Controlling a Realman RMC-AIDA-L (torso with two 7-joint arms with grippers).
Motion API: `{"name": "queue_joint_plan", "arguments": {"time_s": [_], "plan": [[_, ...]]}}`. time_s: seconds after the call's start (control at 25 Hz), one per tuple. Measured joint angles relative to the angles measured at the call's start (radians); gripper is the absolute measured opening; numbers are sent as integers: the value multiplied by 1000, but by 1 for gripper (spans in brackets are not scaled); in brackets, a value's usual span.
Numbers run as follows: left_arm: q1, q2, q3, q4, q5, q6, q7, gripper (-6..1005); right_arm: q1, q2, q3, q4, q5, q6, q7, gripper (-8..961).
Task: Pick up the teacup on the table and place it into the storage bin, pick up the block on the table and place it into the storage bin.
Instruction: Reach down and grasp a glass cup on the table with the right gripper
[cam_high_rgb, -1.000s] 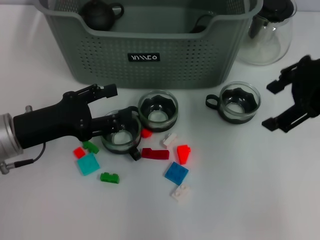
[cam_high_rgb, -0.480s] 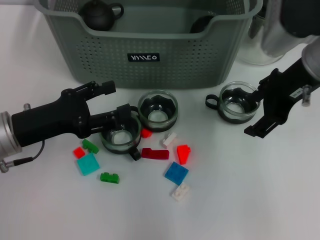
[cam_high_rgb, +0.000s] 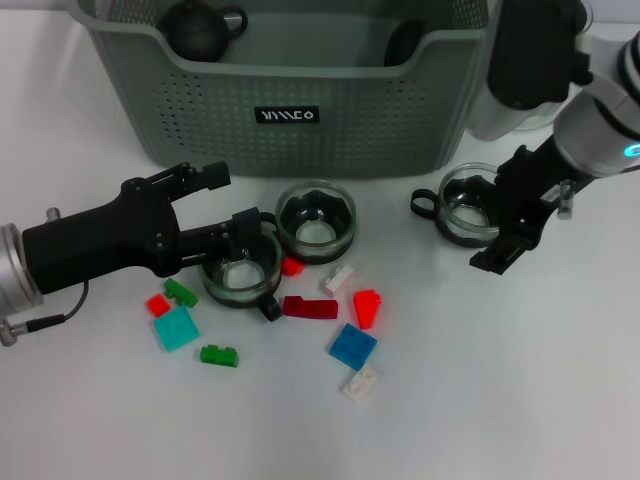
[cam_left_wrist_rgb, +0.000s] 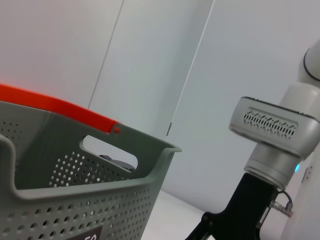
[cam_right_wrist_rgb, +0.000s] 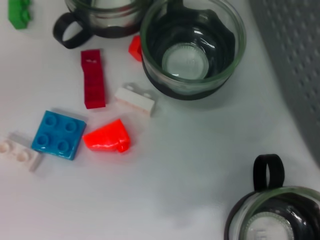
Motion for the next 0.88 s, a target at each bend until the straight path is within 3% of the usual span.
{"name": "queue_joint_plan", "arguments": {"time_s": [0.72,0.88], "plan": [[1,0,0,0,0,-9,0,860,32,3,-72,127,6,121,22,847],[5,0,0,0,2,-20,1,860,41,3,-84,145,6,132,32,771]]}}
